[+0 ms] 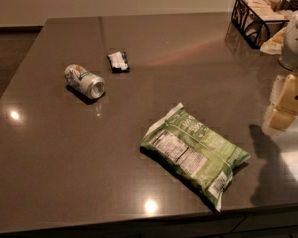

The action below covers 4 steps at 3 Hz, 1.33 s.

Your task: Place 7up can upright

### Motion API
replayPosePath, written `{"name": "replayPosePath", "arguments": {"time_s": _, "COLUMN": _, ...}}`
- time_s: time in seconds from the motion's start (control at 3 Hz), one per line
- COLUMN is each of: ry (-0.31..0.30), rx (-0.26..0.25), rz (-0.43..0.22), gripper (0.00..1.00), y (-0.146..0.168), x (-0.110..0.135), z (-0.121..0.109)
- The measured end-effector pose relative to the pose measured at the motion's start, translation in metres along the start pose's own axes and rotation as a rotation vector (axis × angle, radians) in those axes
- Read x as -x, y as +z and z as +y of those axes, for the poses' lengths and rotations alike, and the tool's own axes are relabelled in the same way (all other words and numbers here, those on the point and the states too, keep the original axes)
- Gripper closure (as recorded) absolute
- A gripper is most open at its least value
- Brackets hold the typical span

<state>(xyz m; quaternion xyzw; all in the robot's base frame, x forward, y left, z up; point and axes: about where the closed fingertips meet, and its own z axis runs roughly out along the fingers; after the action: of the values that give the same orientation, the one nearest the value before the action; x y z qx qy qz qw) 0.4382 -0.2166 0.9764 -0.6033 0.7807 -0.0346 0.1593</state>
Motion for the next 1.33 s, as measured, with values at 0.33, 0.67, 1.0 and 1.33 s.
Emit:
{"name": "replayPosePath", "arguments": {"time_s": 0.33, "ry": 0.000, "rx": 0.000, "rz": 0.000, "gripper": 0.00, "y": 0.000, "x": 0.000, "z": 0.000}}
{"name": "replayPosePath", "arguments": {"time_s": 0.67, "ry": 0.021, "rx": -0.008, "rz": 0.005, "gripper": 0.00, "y": 0.005, "x": 0.024, "z": -0.009}}
{"name": "replayPosePath", "arguments": {"time_s": 1.0, "ry": 0.052, "rx": -0.003, "rz": -0.011, "gripper": 0.00, "y": 0.023, "x": 0.074, "z": -0.028}}
{"name": "replayPosePath", "arguments": {"time_s": 1.33, "ry": 0.097, "rx": 0.025, "rz": -0.035, "gripper": 0.00, "y": 0.050, "x": 0.134, "z": -0.048}}
